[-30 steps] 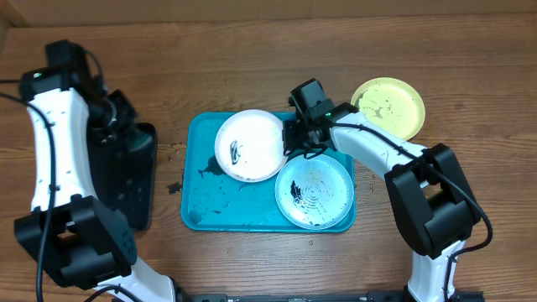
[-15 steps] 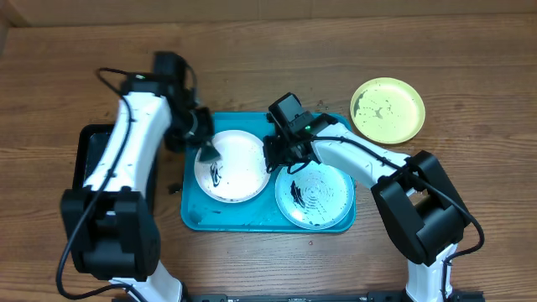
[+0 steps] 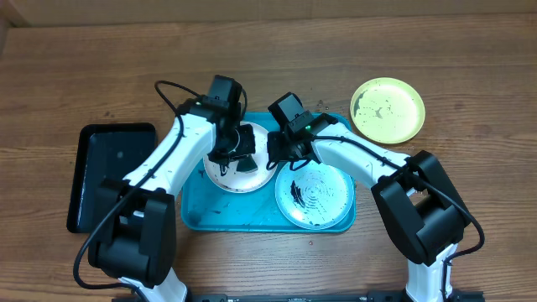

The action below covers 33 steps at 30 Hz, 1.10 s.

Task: Clean dirty plates on tray and stack at the side
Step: 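Grip the white plate rim with the right gripper, bring sponge over, then scrub the white plate with the left-held sponge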

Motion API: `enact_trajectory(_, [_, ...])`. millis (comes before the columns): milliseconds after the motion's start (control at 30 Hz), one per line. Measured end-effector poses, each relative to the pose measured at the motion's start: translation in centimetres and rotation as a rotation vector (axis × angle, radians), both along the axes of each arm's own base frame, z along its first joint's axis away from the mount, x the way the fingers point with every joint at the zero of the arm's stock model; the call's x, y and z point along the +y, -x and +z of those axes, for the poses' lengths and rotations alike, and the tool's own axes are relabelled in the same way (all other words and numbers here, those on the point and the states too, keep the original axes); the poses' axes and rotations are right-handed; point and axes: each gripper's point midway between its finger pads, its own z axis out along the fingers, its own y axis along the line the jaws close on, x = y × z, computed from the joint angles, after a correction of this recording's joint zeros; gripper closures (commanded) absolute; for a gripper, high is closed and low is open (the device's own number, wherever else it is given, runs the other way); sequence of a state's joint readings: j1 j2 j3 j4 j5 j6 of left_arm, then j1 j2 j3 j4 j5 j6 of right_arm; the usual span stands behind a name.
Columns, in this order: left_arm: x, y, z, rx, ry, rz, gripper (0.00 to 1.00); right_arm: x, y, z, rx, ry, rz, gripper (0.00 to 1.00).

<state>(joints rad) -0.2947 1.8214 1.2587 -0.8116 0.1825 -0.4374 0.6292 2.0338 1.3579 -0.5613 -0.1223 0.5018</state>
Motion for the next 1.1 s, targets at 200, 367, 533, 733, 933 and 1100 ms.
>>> enact_trajectory(200, [0.3,-0.1,-1.5,-0.022,-0.006,0.037,0.96,0.1,0.0,0.0,0.003,-0.003,-0.009,0.96])
enact_trajectory(367, [0.8,0.4,-2.5,-0.006,-0.028,0.046,0.96,0.4,0.1,0.1,-0.003,-0.006,-0.008,0.96])
enact_trajectory(533, [2.3,0.9,-3.3,0.002,-0.112,0.063,0.96,0.4,0.3,0.0,0.002,0.001,-0.006,0.96])
enact_trajectory(733, [5.2,1.9,-3.6,0.026,-0.265,0.081,0.96,0.2,0.5,-0.1,0.01,0.01,-0.009,0.96])
enact_trajectory(933, [7.5,2.5,-3.5,0.052,-0.358,0.106,0.96,0.1,0.6,-0.2,0.011,0.017,-0.012,0.96])
enact_trajectory(1100, [7.9,3.0,-3.0,0.087,-0.368,0.107,0.96,0.1,0.6,-0.2,0.011,0.018,-0.01,0.96])
